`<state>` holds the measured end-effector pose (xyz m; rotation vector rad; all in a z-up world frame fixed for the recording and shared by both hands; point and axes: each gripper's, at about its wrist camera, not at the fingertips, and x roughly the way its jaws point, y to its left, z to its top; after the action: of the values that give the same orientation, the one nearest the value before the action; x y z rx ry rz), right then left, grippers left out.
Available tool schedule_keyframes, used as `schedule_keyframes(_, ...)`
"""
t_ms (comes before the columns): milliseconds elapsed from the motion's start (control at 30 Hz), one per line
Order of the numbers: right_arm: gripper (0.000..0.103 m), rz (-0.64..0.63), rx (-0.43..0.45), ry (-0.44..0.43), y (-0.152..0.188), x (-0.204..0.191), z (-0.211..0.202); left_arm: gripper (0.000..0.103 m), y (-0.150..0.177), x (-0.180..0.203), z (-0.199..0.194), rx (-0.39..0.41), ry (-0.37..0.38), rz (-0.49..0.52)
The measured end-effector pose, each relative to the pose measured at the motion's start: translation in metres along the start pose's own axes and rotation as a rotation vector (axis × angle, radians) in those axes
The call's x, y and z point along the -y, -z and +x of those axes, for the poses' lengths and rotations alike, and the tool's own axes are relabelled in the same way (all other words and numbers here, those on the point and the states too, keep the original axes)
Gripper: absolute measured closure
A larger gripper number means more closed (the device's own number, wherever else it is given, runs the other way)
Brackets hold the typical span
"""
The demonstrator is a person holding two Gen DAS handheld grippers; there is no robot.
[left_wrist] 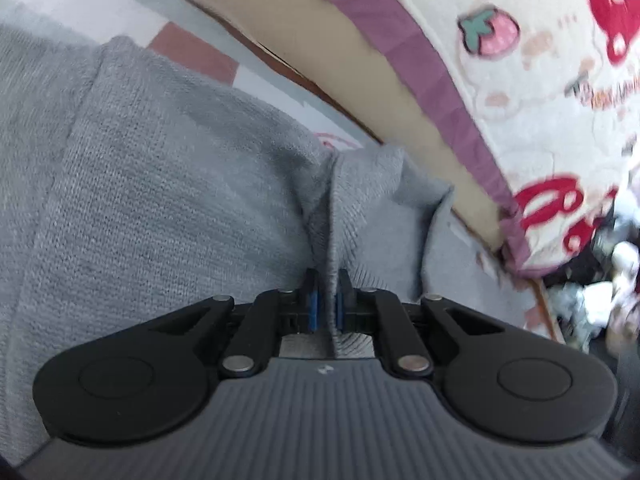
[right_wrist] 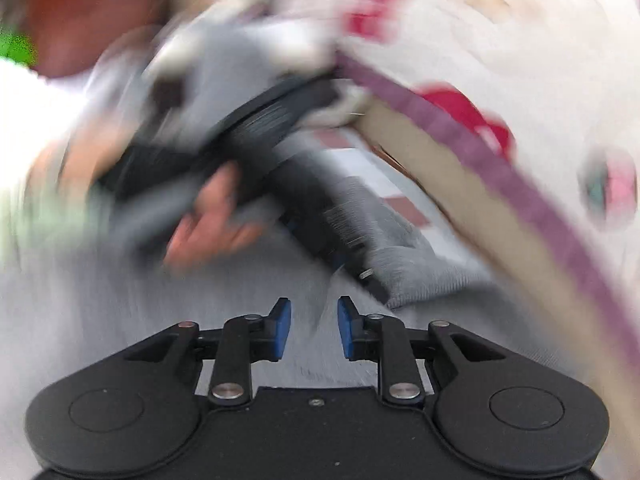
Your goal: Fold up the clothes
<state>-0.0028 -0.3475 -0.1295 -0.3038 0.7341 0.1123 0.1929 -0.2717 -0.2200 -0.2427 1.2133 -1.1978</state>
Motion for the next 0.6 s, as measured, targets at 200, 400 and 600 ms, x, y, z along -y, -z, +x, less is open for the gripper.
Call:
schedule_keyframes(200,0.052,0.343,0.027,0.022,-0.005,0.058,0.048,0.095,0.0,0.007,0.0,0.031,-0.006,0.052)
schedule_keyframes(400,0.088,0.685,0.055,0.045,-0.01,0.116,0.095,0.1,-0.008,0.011,0.001,0.088,0.003,0.079)
schedule_keyframes(600,0.093,0.885,0.073,0.058,-0.018,0.178,0.117,0.1,-0.027,0.02,0.009,0.14,-0.015,0.108)
